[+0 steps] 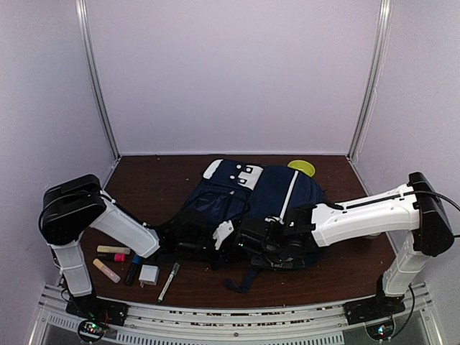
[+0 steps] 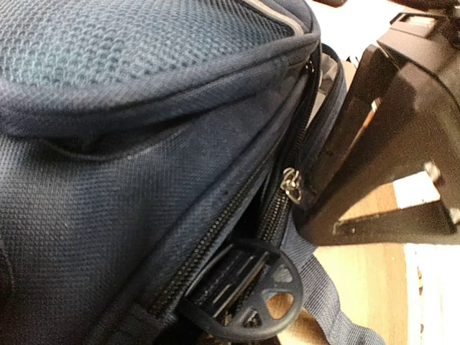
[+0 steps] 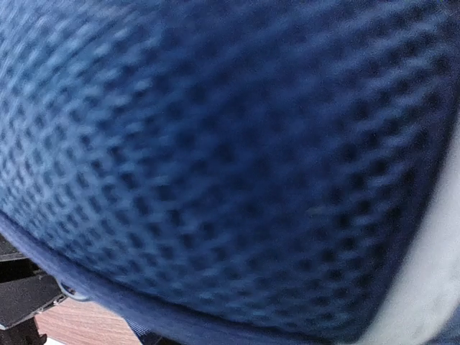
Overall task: Pack the student bag
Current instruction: Grab the largest pocket of the student bag, then zip the student bag into the largest pocket of the bag.
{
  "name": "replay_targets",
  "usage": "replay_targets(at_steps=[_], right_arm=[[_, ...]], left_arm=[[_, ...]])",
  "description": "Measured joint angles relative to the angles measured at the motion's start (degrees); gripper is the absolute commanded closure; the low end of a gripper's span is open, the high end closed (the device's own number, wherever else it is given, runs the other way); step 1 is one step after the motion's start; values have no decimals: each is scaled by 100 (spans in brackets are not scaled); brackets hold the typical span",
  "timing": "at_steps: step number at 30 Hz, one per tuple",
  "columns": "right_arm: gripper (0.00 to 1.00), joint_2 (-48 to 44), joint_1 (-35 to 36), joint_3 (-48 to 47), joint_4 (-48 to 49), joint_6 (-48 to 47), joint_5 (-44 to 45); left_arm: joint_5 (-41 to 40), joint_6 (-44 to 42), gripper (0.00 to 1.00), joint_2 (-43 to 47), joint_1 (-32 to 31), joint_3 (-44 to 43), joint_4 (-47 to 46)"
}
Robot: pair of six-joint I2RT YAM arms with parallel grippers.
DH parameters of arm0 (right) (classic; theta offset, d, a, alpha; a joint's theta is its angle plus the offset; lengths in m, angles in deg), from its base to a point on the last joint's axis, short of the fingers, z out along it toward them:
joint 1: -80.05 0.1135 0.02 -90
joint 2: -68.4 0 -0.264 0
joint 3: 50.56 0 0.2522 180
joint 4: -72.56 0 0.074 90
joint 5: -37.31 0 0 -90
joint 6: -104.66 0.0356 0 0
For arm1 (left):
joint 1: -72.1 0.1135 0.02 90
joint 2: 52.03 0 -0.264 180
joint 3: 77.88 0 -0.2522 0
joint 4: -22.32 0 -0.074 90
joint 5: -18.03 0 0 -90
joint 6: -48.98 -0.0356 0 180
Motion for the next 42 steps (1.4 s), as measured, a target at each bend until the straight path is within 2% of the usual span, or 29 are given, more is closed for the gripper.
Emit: replay_targets(at_steps=[9,16,25,33,42], right_arm=[[81,31,-85,-127,-98,-221,24],[100,129,-101,-201,-74,-564,35],[100,11,-103,-151,-35,-1036,-28],[100,-1346,-170,605,398,-1318,-411],[100,-2229,-339,1506,702,-1375,-715]], left_arm=[[-2,2,100,0,4,0,-15],[-9,0,100,0,4,0,-4],[-98,-24,100,22,4,4,26],[-452,-24,100,654,122,389,-11],[-1217,-160,100,1486,240,802,691]])
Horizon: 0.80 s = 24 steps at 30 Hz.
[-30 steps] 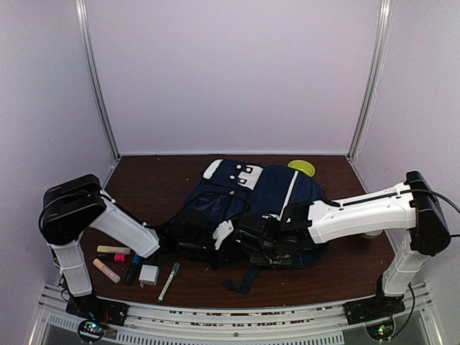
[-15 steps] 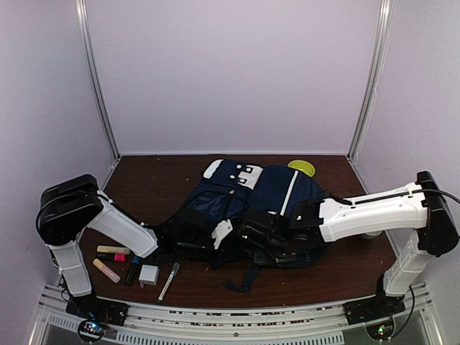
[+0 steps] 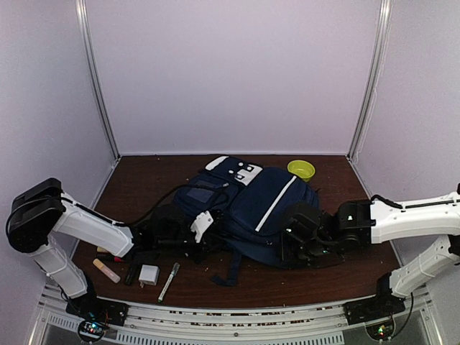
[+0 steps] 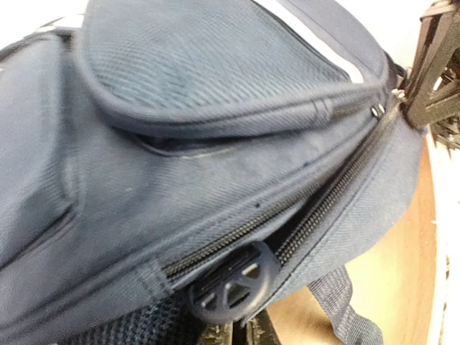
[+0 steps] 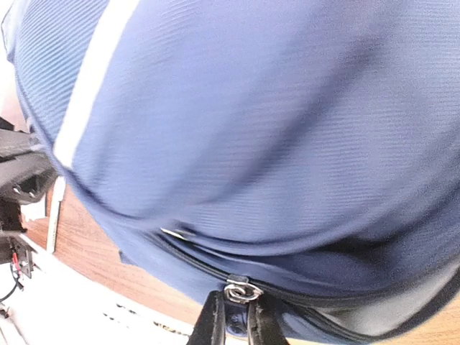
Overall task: Pack the student bag
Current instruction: Zip the student bag into the largest pocket of the bag, then hold the student bag at the center of the board.
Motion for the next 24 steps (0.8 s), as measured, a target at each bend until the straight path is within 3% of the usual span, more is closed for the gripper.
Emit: replay_targets(at_steps=[4,8,10,11,12,13,14,19,24], right_arm=[[100,-396,-149,245,225,-81,-188],[100,-638,-326,372,468,-256,-330],[100,-610,-376,378,761,-382,-459],[100,-573,-382,376,927,-455,-553],[100,-494,-382,348,1071,-518,-702],[100,-400,-380,306,1158,-579,-817],[100,-262,-361,221,1231,-643,-942],[100,660,-179,-616,1362,-1021,-1563],[100,1270,46,-1381,1381,-1344,-2124]], left_arm=[[-107,-76,100,872,400,402,402],[-466,-103,98,1939,813,514,1414],[-717,-85,79,2304,835,487,1893],[-874,-52,64,2459,837,433,2227],[-1032,24,42,2566,848,374,2540],[-1150,74,9,2660,892,330,2815],[-1224,140,3,2743,949,308,3029],[-1121,380,2,3346,896,299,3508],[-1071,87,2,3884,-363,297,3676]])
